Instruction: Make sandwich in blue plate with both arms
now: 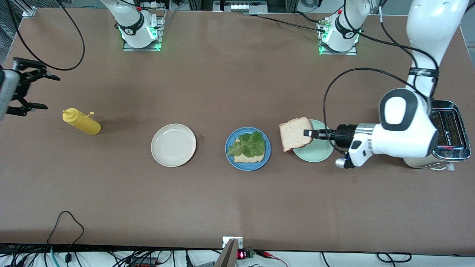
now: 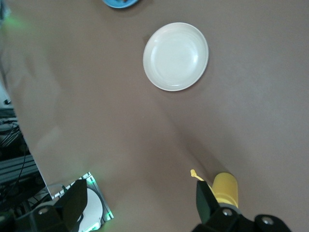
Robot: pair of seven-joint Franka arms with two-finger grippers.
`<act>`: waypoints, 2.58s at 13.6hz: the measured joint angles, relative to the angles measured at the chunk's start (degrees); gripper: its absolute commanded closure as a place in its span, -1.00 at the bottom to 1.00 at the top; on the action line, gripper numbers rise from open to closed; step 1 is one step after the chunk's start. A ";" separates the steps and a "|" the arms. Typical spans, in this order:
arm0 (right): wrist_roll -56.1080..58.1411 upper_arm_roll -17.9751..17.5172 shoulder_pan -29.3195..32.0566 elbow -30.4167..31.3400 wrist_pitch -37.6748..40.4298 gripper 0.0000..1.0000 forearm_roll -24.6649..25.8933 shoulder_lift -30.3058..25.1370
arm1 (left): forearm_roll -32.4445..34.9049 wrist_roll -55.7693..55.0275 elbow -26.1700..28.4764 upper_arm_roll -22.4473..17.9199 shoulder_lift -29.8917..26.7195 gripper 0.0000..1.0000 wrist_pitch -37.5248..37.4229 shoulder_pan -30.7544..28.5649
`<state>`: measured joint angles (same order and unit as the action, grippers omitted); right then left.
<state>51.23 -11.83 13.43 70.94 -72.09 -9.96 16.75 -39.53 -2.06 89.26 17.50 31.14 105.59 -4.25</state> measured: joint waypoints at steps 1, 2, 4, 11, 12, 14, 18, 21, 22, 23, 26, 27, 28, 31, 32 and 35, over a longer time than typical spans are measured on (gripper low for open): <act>-5.09 -0.01 -1.82 -0.21 -0.55 -1.00 1.72 -0.03 | -0.70 -0.01 0.02 0.06 0.47 0.99 2.07 1.71; -9.10 -0.01 -3.30 -0.26 -0.75 -1.00 3.86 -0.03 | -1.84 -0.02 0.03 0.10 0.86 0.99 3.63 3.40; -15.79 0.01 -5.82 -0.06 -0.93 -1.00 8.43 0.05 | -3.33 -0.10 0.14 0.15 1.33 0.99 5.50 6.18; -40.88 0.43 -7.09 7.95 -8.37 -1.00 10.26 0.25 | -5.43 -0.21 1.22 0.24 3.58 0.99 17.11 13.88; -43.68 0.42 -7.19 8.87 -8.63 -1.00 10.32 0.10 | -5.61 0.04 1.28 0.23 4.11 0.99 18.08 14.59; -46.50 0.43 -7.64 11.50 -10.69 -1.00 10.42 -1.09 | -6.39 1.44 1.32 0.18 5.09 0.99 19.45 14.87; -47.62 4.86 -10.29 21.70 -17.75 -1.00 10.44 -7.81 | -8.59 4.61 1.42 0.05 7.12 0.99 22.04 15.22; -47.62 7.07 -10.70 24.85 -20.14 -1.00 11.32 -11.45 | -8.64 4.85 1.45 0.08 8.18 0.99 24.07 15.97; -47.62 7.30 -10.71 25.02 -22.72 -1.00 13.11 -12.33 | -8.64 4.86 1.45 0.08 8.40 0.98 24.36 16.04; -47.62 7.36 -10.72 25.01 -25.21 -1.00 14.75 -13.13 | -8.64 4.93 1.46 0.07 8.60 0.98 24.38 16.05; -47.62 7.36 -10.89 25.04 -22.94 -1.00 15.50 -15.53 | -8.64 6.90 1.59 0.03 9.55 0.98 24.38 16.05; -47.62 7.35 -11.02 25.04 -21.92 -1.00 15.50 -15.95 | -8.65 7.81 1.69 -0.06 9.86 0.98 24.39 16.00; -47.62 7.35 -11.22 25.04 -21.56 -1.00 15.50 -15.95 | -8.65 8.54 1.81 -0.14 10.12 0.97 24.39 15.92; -47.62 7.33 -12.04 24.92 -21.80 -1.00 15.49 -15.70 | -8.65 10.43 2.24 -0.22 10.71 0.83 24.39 15.72; -47.62 7.33 -12.09 24.70 -21.80 -1.00 15.48 -15.68 | -8.66 11.68 2.46 -0.26 10.84 0.71 24.41 15.60; -47.62 7.63 -12.00 22.90 -21.80 -1.00 14.78 -14.52 | -8.67 14.25 2.84 -0.36 11.55 -0.07 24.42 14.50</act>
<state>3.61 -4.19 1.42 93.84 -93.90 4.82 2.22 -48.20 12.19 92.10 17.14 42.69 130.02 10.25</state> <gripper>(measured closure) 0.000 0.789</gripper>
